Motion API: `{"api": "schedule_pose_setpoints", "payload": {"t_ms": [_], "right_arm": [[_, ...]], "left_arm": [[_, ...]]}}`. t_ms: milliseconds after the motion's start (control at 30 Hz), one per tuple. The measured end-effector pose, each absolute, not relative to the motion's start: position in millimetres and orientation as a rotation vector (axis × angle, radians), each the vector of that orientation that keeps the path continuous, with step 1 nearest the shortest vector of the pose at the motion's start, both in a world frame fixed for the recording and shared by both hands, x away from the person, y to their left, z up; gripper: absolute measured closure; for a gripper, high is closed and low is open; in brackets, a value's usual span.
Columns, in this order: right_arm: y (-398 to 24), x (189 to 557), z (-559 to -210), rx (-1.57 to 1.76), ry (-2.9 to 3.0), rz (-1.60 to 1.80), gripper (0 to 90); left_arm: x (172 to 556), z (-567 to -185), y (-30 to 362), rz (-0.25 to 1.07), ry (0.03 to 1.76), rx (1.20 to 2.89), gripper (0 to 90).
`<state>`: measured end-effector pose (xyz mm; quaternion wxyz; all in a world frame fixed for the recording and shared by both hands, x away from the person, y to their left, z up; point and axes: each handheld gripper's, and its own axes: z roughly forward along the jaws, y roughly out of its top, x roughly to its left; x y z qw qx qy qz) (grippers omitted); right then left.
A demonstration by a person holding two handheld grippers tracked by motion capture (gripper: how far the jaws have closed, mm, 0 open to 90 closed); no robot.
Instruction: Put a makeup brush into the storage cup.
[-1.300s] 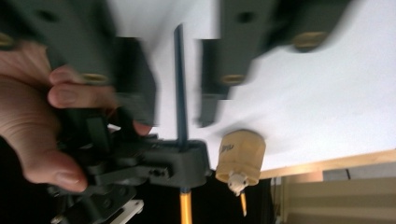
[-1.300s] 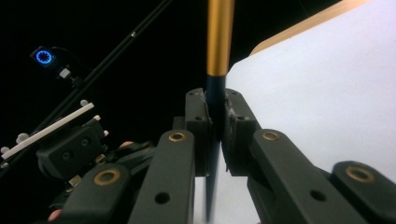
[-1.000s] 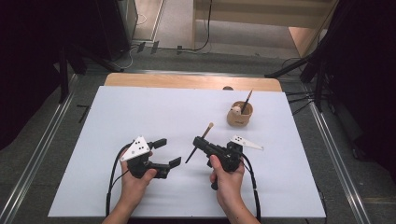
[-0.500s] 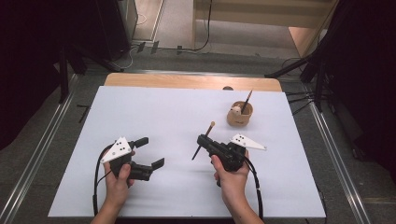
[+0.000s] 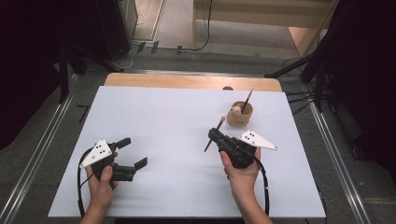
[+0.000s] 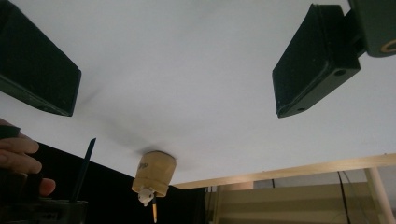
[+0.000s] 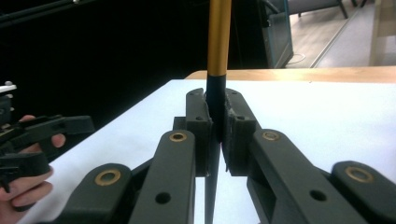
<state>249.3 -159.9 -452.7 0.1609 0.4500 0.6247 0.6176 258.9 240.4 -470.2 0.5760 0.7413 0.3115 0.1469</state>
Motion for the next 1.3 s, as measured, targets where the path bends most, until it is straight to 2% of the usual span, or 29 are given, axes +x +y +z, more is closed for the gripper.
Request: {"api": "schedule_pose_setpoints", "payload": {"t_ms": [500,867,1300], "right_arm": [[-189.4,260.8,-438.8,1.233,1.727,1.669,84.2],[-224.6,285.5,-424.6,1.281,1.610,1.556,84.1],[-240.3,313.0,-413.4,1.265,1.548,1.464,84.1]], "left_arm": [[250.6,-475.1,260.4,0.386,0.760,1.729,1.4],[244.5,-475.8,277.3,0.407,0.795,1.719,1.5],[242.8,-476.7,286.3,0.413,0.815,1.710,1.5]]}}
